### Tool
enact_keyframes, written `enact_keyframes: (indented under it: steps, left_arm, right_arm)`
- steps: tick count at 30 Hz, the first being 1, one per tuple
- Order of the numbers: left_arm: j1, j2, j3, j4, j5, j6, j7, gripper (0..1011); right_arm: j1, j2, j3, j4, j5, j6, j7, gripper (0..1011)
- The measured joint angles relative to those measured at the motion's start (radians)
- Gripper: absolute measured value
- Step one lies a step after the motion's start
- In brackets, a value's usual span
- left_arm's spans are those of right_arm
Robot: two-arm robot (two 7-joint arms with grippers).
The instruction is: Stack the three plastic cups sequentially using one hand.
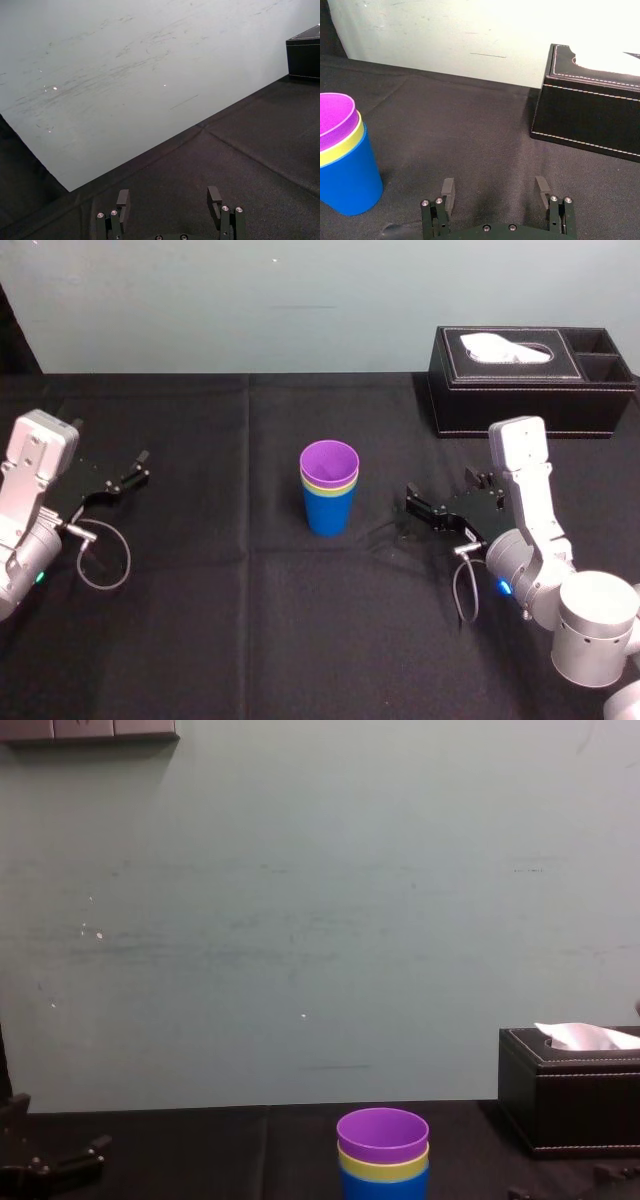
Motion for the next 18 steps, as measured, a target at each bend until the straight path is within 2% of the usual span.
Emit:
enact_keyframes:
  steps: [18]
  left_arm:
    - [0.0, 0.0, 0.0, 0.0, 0.0, 0.0, 0.0, 1011]
  right_arm:
    - [0.0, 0.0, 0.0, 0.0, 0.0, 0.0, 0.0, 1004]
